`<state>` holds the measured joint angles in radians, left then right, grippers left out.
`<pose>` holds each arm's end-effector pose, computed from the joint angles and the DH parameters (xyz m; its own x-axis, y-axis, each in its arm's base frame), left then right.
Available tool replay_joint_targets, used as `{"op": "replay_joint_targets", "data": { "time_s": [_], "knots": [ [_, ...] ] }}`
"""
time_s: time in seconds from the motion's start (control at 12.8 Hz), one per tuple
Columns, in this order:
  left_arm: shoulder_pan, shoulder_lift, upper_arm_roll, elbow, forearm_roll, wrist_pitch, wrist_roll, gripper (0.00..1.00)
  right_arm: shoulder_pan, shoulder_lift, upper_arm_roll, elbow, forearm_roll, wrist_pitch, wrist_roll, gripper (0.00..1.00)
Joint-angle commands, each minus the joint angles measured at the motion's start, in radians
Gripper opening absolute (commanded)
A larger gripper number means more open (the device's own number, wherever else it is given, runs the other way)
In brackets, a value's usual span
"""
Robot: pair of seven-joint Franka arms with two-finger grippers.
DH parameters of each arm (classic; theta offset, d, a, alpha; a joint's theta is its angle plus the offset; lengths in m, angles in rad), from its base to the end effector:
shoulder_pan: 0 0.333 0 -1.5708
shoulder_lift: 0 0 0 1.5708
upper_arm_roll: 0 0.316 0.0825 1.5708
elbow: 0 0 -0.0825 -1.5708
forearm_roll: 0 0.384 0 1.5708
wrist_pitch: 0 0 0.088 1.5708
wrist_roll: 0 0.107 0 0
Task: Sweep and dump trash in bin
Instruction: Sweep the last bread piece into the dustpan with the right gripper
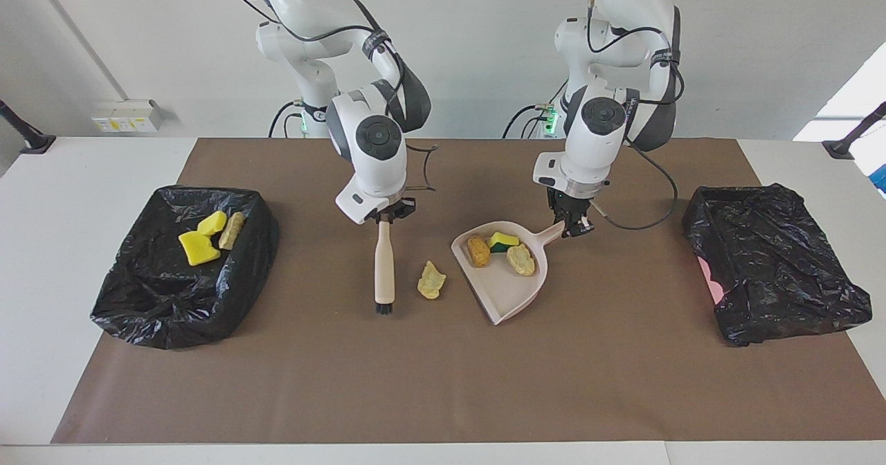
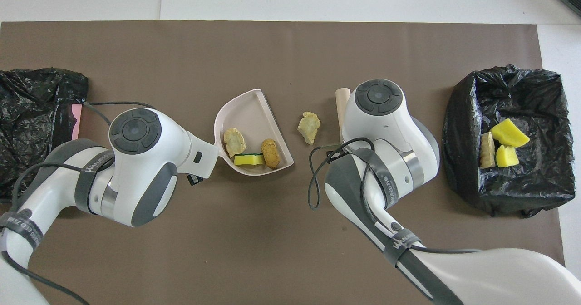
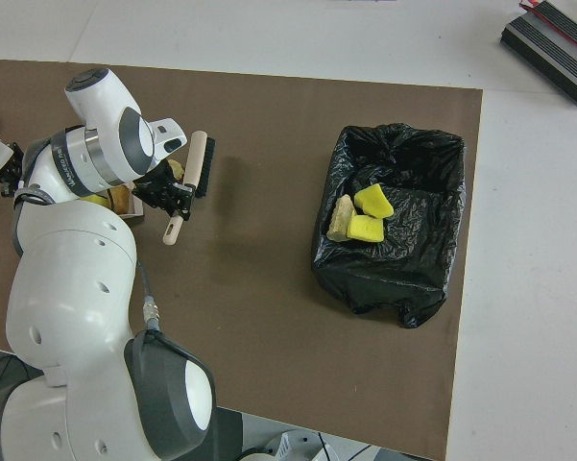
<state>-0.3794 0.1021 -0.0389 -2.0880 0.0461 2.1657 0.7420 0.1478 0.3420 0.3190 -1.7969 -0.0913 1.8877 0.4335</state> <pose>0.5128 -0.2257 0.3742 0.3748 -0.9262 -0.0409 -0.9271 -0.3748 -0.0081 0.5535 0.2575 0.3497 0.9738 0.0574 -0.2201 0.0748 -0.9946 0.0715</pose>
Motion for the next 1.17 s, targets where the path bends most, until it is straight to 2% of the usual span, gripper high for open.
{"op": "replay_joint_targets", "data": {
  "time_s": [0.0,0.16,0.39,0.62,0.7,0.86,1.09],
  "knots": [
    [-0.024,-0.019,0.008,-0.027,0.008,0.025,-0.035,0.0,0.065,0.034,0.012,-0.001,-0.022,0.04,-0.016,0.0],
    [-0.024,-0.022,0.008,-0.032,0.003,0.017,-0.035,0.0,0.111,0.035,0.021,0.001,-0.005,0.033,-0.105,0.0],
    [-0.03,-0.03,0.007,-0.041,0.003,0.009,-0.035,0.0,0.118,0.034,0.096,0.017,0.047,0.01,-0.208,0.0],
    [-0.029,-0.032,0.008,-0.041,0.001,0.0,-0.038,0.0,0.113,0.031,0.117,0.039,0.131,0.007,-0.208,0.0],
    [-0.029,-0.032,0.01,-0.04,0.001,-0.013,-0.05,0.13,0.096,0.022,0.117,0.039,0.131,-0.021,-0.214,0.0],
    [-0.013,-0.029,0.011,-0.034,0.001,-0.014,-0.066,0.0,0.044,-0.014,0.112,0.037,0.131,-0.068,-0.206,0.0],
    [0.002,-0.024,0.013,-0.027,0.001,-0.014,-0.104,0.0,-0.033,-0.075,0.107,0.036,0.125,-0.131,-0.216,0.0]
  ]
}}
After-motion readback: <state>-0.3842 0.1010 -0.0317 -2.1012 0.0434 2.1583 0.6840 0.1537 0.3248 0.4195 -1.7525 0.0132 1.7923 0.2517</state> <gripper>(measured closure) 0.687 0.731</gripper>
